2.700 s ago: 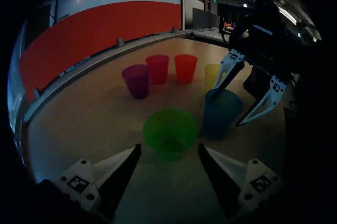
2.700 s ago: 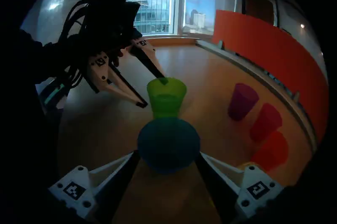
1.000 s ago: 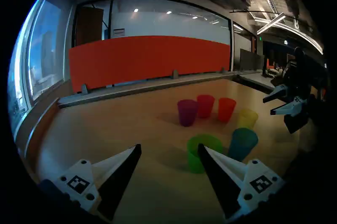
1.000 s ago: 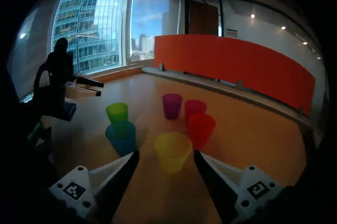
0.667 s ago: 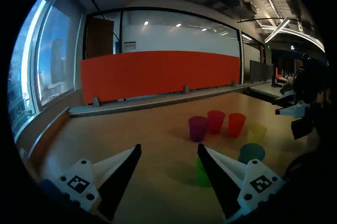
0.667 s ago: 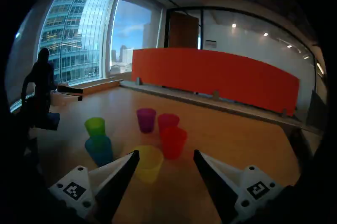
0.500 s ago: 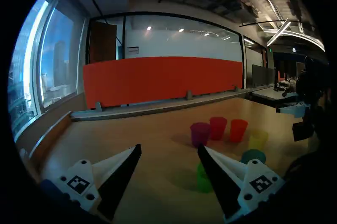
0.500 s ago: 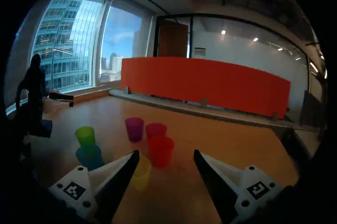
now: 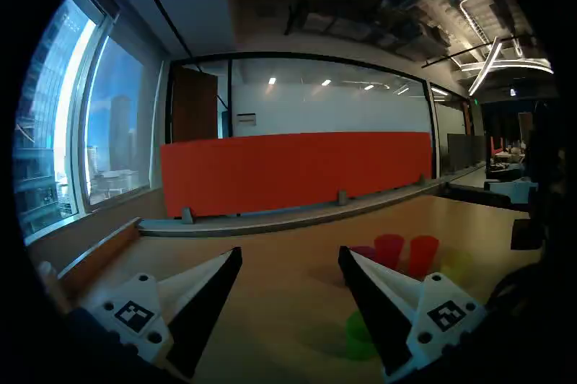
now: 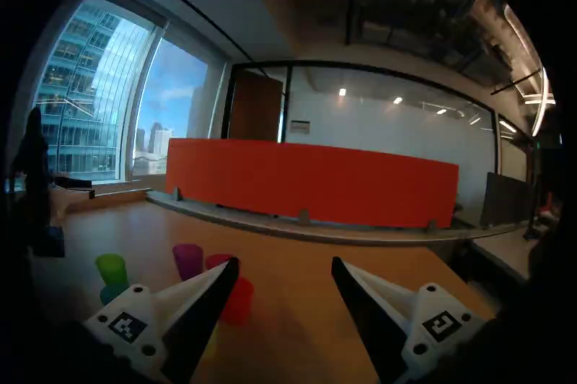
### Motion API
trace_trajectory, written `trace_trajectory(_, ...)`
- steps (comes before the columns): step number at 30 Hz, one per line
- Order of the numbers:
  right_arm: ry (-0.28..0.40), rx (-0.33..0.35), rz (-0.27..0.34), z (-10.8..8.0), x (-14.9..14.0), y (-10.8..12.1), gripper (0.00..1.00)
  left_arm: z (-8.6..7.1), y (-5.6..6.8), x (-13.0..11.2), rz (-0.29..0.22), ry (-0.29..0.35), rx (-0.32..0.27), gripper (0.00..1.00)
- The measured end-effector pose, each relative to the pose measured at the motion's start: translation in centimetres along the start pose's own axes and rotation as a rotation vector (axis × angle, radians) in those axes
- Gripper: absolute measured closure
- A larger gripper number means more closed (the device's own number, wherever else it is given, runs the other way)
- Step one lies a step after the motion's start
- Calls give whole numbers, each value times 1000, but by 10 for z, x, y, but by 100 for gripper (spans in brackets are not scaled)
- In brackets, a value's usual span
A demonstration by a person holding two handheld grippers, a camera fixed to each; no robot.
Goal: Pour water
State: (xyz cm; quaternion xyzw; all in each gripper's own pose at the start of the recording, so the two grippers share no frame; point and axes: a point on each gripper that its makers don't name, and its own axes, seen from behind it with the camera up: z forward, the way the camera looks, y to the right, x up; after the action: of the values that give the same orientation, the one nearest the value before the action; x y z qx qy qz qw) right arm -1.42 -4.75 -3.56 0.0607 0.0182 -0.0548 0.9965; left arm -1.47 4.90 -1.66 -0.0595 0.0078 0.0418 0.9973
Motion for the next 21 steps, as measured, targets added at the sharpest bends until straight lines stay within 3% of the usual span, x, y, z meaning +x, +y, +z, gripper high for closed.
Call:
trace_trajectory(12, 56, -143, 14, 3, 11, 29, 0, -2, -7, 18, -22, 61, 84, 0)
trace_trajectory(21, 70, -187, 23, 0, 12, 38, 0, 1, -14, 8, -62, 54, 128, 0)
